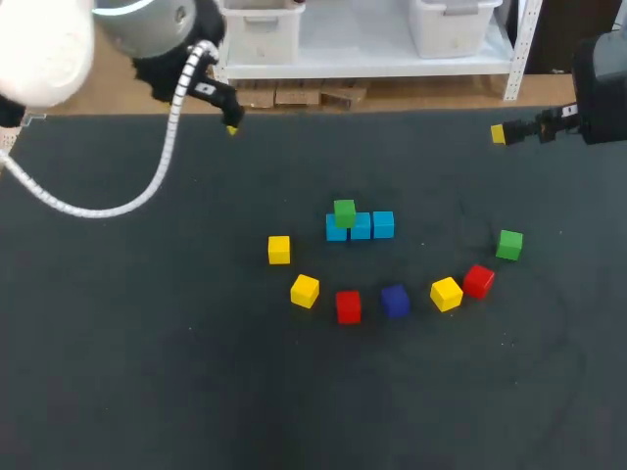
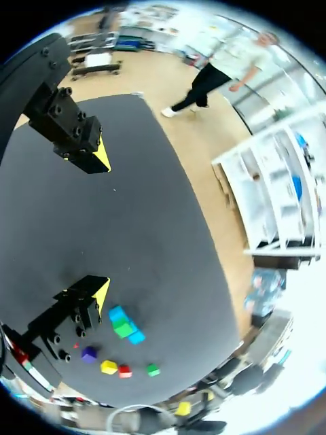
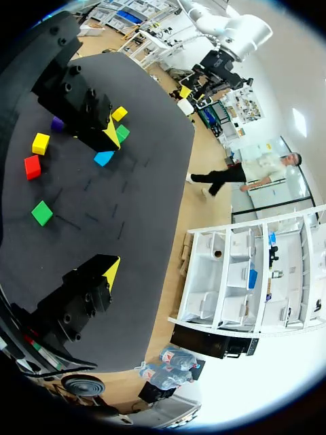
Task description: Place the blue cubes, place green cubes on the blue cubes, place the yellow cubes on the green cubes, then place the red cubes on the yellow cubes, and place purple cube on the red cubes.
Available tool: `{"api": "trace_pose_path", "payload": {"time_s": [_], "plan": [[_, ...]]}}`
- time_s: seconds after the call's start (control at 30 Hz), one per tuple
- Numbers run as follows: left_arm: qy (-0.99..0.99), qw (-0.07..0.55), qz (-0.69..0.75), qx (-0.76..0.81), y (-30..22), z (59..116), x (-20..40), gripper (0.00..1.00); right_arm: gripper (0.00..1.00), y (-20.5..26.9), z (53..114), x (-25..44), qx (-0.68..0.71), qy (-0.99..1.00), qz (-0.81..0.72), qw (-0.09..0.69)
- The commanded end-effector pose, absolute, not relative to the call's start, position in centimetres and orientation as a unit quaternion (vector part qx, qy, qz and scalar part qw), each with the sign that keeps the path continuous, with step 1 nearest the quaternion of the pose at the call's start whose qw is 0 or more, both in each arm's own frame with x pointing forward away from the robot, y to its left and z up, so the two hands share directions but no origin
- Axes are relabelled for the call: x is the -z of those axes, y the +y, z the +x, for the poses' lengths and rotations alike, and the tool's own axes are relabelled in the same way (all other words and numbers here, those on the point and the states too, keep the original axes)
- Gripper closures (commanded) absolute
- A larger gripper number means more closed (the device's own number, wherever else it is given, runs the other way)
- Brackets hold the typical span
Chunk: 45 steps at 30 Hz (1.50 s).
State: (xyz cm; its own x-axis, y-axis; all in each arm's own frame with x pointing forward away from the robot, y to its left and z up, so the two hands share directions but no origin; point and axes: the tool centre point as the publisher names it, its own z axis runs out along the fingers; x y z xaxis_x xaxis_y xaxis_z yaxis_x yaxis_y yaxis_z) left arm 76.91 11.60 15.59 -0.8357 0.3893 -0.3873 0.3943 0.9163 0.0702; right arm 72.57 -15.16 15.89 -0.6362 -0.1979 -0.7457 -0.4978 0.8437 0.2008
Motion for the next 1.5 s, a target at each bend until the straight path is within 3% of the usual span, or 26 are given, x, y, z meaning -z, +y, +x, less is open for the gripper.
{"api": "trace_pose_path", "payload": {"time_s": [0.03, 0.5, 1.5], "plan": [[0.92, 0.356, 0.158, 0.043, 13.6, 75.2, -14.8, 0.0, 0.0, -15.1, 72.4, -16.0, -0.195, 0.883, -0.196, 0.379], [0.902, 0.408, 0.123, 0.061, 15.9, 76.2, -15.5, 0.0, 0.0, -15.1, 72.4, -16.0, -0.195, 0.883, -0.196, 0.379], [0.899, 0.396, 0.163, 0.089, 15.1, 76.6, -17.1, 0.0, 0.0, -15.1, 72.4, -16.0, -0.195, 0.883, -0.196, 0.379]]}}
